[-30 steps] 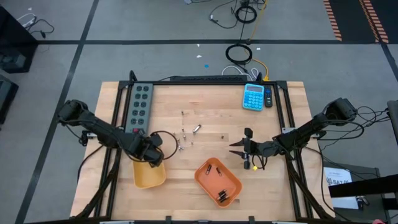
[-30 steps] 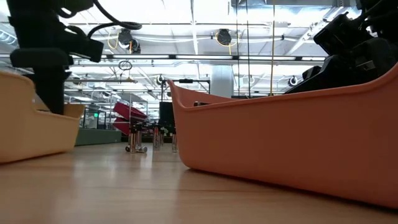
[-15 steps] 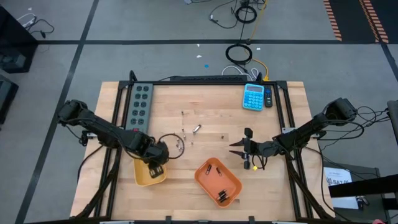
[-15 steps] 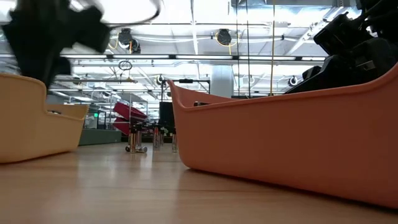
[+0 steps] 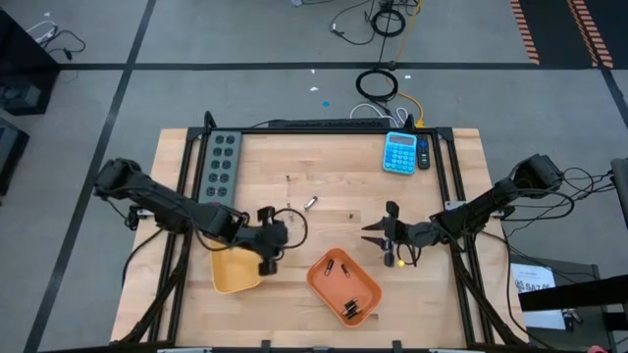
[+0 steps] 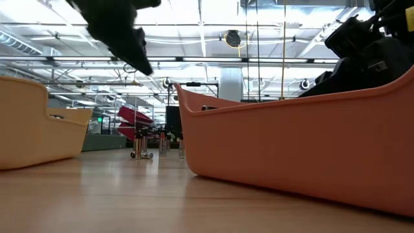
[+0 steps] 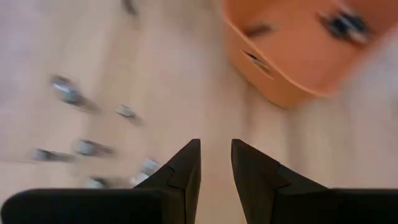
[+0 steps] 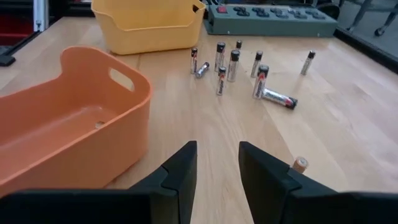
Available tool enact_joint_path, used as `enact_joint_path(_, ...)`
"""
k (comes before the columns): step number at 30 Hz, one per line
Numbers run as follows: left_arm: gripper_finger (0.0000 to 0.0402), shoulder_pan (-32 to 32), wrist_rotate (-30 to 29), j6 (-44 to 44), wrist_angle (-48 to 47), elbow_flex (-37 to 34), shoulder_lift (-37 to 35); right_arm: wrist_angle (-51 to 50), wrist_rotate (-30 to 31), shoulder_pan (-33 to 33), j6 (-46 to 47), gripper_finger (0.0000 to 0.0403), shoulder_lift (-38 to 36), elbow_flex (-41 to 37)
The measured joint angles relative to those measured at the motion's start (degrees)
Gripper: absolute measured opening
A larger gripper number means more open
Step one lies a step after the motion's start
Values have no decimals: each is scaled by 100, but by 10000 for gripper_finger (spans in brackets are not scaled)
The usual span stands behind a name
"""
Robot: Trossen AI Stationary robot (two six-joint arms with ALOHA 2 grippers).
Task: Sort batteries
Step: Put the silver battery into the yellow bin
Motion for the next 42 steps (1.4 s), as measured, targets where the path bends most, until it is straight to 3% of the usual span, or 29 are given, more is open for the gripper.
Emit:
enact_joint_path(5, 99, 199, -856, -120, 31, 0, 136, 76, 0, -4, 161, 109, 0, 5)
enact_joint_path(12, 99, 868, -898, 8, -11, 2, 136, -95, -28, -4, 219, 108, -1, 127)
enact_joint_path(18, 99, 1836, -599, 796, -17, 2, 136, -647, 325, -10, 490, 90, 0, 127)
enact_joint_path(26, 110, 3384, 331, 1612, 2, 2, 134, -915, 663, -235, 818, 90, 0, -3)
enact_joint_path(36, 175, 3847, 495, 2103, 188, 2, 179, -152, 1684, -581, 1151, 90, -2, -293)
enact_joint_path(42, 178, 4096, 819, 2109, 638, 7, 847, -65, 1803, -684, 330, 90, -2, -317)
